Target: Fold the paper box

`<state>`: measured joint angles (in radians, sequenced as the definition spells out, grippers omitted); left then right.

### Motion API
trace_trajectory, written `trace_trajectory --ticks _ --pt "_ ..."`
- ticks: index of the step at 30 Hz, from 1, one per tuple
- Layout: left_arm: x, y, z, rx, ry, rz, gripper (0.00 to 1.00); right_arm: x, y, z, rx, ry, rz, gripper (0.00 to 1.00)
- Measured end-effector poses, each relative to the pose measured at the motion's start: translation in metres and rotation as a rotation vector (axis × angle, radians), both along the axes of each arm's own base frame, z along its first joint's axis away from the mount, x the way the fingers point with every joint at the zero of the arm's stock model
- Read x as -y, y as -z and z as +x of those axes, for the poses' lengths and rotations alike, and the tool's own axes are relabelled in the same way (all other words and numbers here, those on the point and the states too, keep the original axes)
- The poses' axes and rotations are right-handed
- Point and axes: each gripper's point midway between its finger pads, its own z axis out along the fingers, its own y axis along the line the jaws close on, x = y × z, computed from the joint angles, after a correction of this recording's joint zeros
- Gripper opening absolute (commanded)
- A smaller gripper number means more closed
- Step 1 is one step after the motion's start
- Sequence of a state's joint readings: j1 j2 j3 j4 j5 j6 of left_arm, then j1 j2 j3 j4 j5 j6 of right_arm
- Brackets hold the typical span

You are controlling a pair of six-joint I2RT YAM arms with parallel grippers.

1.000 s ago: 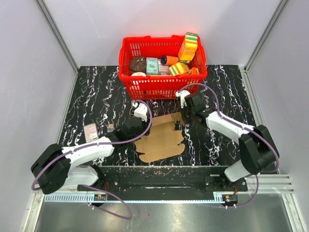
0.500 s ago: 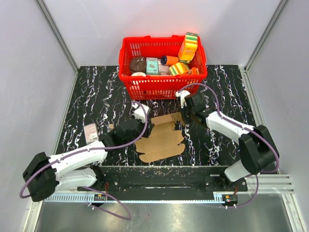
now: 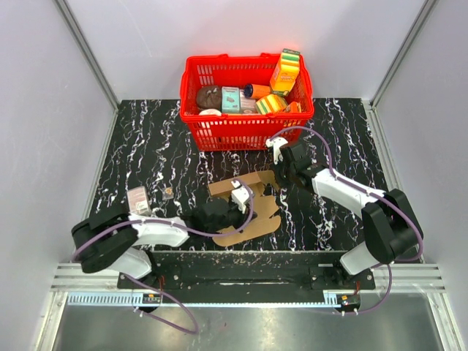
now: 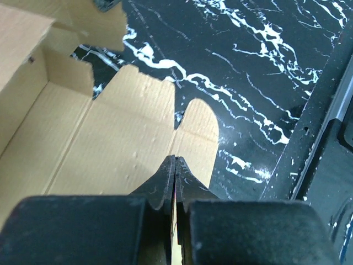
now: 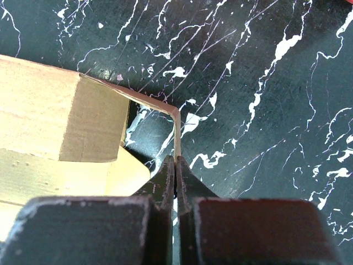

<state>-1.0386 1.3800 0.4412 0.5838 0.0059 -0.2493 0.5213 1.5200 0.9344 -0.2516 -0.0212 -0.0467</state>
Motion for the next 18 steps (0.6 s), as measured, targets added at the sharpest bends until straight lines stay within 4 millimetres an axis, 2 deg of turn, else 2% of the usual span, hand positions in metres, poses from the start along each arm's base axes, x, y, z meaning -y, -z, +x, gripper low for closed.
trace_trajectory --ticks 5,9,15,18 --pt "0.033 0.0 0.003 0.052 0.049 -0.025 0.0 -0.002 0.0 -0.001 -0.004 -0.004 0.008 0.0" --pt "0.052 0.0 0.011 0.088 0.065 -0.035 0.0 -0.004 0.0 -0.002 -0.012 -0.012 0.021 0.0" --pt "0.067 0.009 0.025 0.113 0.053 0.002 0.0 -0.005 0.0 -0.003 -0.017 -0.009 0.028 0.0" --pt "0.068 0.02 0.03 0.119 0.04 0.036 0.0 -0.006 0.0 -0.004 -0.021 -0.011 0.035 0.0"
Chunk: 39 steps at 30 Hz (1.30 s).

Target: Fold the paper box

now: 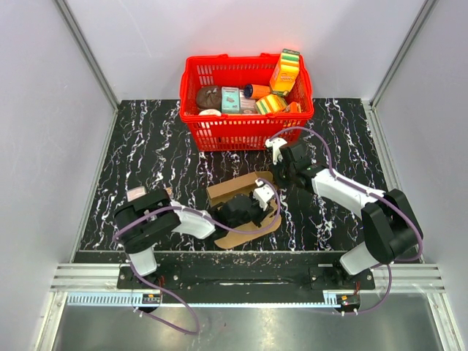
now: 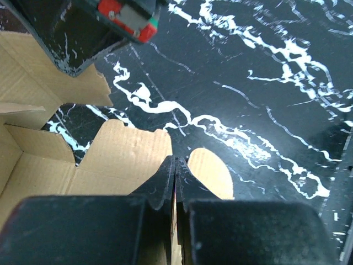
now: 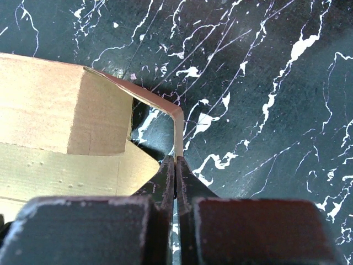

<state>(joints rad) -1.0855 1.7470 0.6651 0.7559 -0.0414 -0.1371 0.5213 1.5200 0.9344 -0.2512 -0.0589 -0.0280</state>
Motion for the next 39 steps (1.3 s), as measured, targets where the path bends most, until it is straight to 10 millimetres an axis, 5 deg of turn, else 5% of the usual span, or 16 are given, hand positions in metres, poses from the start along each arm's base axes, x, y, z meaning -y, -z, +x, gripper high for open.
trace_trajectory --ticks 13,39 --pt "-0.013 0.041 0.013 0.011 -0.074 0.119 0.0 -0.002 0.0 -0.002 -0.007 -0.007 0.013 0.0" --pt "-0.007 0.045 0.029 0.056 -0.119 0.133 0.0 -0.008 0.001 -0.007 -0.031 -0.03 0.041 0.0"
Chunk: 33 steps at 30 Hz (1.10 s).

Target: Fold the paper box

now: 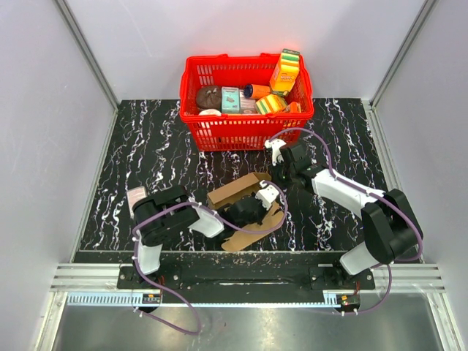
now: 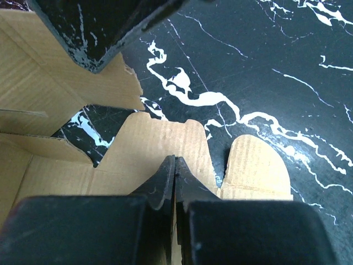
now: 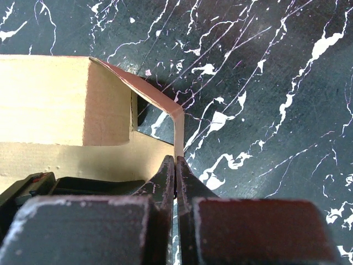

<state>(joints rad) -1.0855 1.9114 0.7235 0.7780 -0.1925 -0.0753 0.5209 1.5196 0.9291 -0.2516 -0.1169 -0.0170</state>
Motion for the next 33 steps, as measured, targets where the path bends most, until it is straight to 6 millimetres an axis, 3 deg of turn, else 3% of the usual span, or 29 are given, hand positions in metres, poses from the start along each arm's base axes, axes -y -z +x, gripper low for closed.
trace_trajectory --ticks 6,33 --pt "0.008 0.0 0.004 0.005 0.0 -0.009 0.0 0.0 0.0 0.0 -0.001 -0.001 0.001 0.0" --pt "0.007 0.001 0.005 0.006 -0.004 -0.007 0.0 0.0 -0.003 -0.022 -0.076 0.03 0.056 0.0"
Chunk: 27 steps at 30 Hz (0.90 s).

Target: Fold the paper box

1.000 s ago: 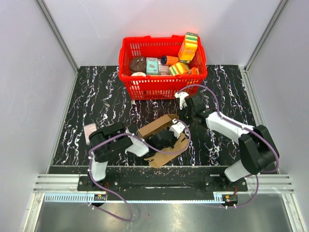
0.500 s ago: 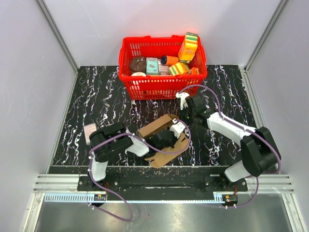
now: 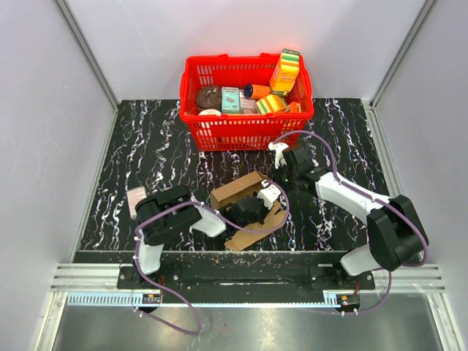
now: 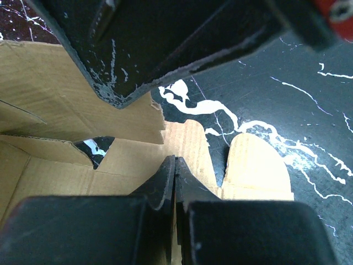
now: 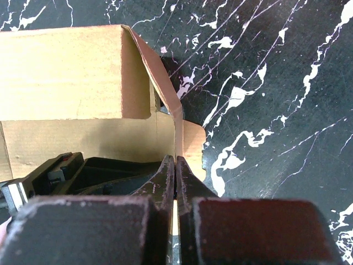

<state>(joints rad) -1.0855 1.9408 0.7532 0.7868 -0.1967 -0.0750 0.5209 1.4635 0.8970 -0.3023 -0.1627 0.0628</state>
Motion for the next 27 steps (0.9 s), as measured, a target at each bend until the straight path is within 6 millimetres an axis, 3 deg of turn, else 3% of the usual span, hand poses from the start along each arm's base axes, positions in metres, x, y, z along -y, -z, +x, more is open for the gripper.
trace_trajectory --ticks 7,14,20,27 --pt "0.0 0.0 0.0 0.002 -0.001 0.005 0.0 0.001 0.001 -0.003 -0.015 0.003 0.0 0.0" --pt "-0.003 -0.003 -0.001 -0.001 -0.001 0.022 0.08 0.002 0.003 -0.005 -0.032 0.01 -0.004 0.0" --pt "-0.005 -0.017 0.001 0.014 -0.009 0.017 0.1 0.003 0.004 -0.007 -0.04 0.011 -0.008 0.0" --pt "-0.009 -0.047 -0.003 0.037 -0.002 -0.033 0.1 0.003 0.004 -0.007 -0.041 0.011 -0.008 0.0"
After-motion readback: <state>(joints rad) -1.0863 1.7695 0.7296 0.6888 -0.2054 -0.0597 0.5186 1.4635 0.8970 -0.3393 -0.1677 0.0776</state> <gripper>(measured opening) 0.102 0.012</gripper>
